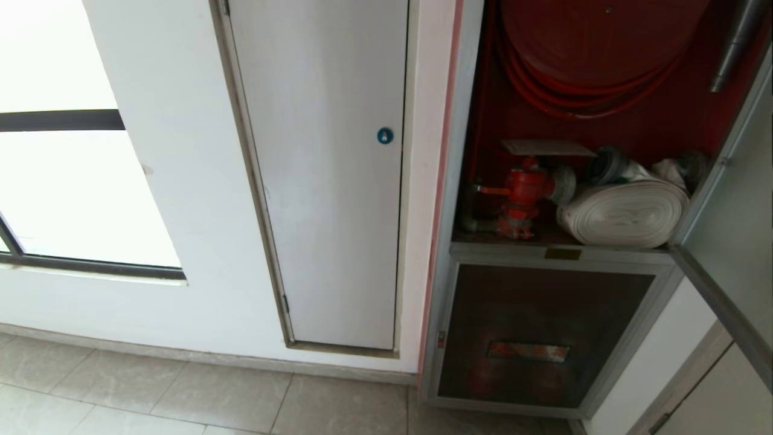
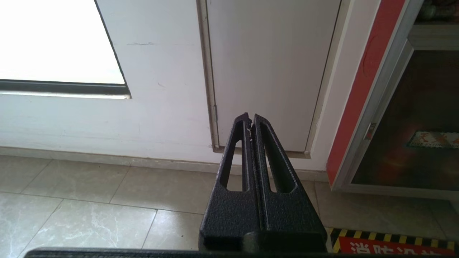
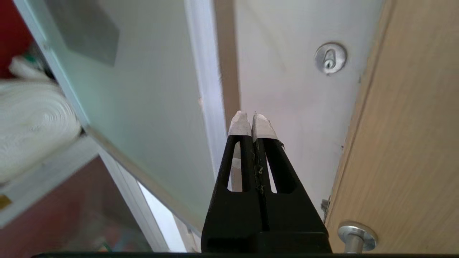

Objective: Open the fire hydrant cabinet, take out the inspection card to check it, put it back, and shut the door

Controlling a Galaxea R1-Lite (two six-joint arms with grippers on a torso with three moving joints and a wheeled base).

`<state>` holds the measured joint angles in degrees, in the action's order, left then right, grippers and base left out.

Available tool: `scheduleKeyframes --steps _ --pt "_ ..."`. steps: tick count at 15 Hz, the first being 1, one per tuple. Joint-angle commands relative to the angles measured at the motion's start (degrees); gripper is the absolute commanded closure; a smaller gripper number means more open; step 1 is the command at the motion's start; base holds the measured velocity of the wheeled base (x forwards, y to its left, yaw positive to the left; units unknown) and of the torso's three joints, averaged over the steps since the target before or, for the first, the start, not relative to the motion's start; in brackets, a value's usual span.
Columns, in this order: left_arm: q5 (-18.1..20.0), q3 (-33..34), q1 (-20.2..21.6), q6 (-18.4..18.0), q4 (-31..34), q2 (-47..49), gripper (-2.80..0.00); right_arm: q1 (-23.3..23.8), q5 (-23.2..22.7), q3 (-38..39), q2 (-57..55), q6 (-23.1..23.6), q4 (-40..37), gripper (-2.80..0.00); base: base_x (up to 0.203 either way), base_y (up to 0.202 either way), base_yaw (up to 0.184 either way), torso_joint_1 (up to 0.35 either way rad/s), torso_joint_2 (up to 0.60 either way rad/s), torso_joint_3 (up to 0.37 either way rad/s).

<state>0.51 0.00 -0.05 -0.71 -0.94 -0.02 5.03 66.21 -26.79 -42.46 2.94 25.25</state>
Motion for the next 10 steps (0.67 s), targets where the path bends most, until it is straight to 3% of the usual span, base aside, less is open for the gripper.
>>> scheduleKeyframes --steps 1,5,10 --pt "0.0 0.4 0.0 0.0 0.0 -0.1 0.0 0.1 0.4 -1.2 2.4 0.1 0.1 0.0 0.0 0.0 0.0 0.0 0.0 0.0" --pt "0.0 0.4 0.0 0.0 0.0 -0.1 0.0 3.3 -0.8 -0.9 3.8 -0.4 0.8 0.0 0.0 0.0 0.0 0.0 0.0 0.0" --pt "0.0 0.4 0.0 0.0 0.0 -0.1 0.0 14.6 -12.2 -2.1 5.6 -0.3 -1.6 0.0 0.0 0.0 0.0 0.0 0.0 0.0"
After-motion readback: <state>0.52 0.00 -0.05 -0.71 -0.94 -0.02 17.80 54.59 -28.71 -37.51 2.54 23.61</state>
